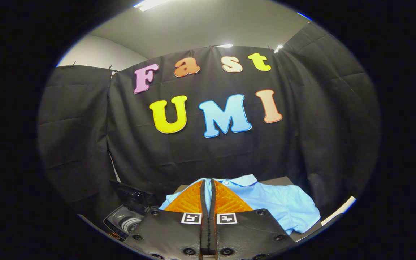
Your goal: Put the clothes into the washing machine and then close the washing machine lid.
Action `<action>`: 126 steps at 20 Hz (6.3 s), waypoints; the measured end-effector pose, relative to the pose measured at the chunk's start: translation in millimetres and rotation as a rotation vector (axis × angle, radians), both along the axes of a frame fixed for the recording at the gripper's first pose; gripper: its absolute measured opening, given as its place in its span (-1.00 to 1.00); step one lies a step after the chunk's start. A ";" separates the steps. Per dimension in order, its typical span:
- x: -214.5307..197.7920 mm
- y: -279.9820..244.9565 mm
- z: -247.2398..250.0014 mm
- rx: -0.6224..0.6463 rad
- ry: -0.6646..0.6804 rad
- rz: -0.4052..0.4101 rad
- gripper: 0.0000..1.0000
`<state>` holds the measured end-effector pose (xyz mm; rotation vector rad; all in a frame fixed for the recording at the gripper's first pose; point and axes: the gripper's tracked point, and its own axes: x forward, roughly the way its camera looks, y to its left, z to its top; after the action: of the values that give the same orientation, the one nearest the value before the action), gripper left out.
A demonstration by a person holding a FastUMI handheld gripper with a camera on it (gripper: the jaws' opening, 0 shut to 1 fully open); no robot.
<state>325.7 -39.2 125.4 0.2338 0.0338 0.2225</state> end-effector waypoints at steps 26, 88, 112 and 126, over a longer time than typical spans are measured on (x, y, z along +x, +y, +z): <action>-44.5 354.0 113.1 -0.054 -0.097 0.314 -0.98; 113.4 454.1 -56.0 -0.195 0.346 0.228 0.94; 152.7 426.1 -120.5 -0.143 0.459 0.073 0.95; 100.8 427.6 -121.1 -0.144 0.381 0.047 0.95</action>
<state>426.5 388.5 4.4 0.1296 0.4317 0.2192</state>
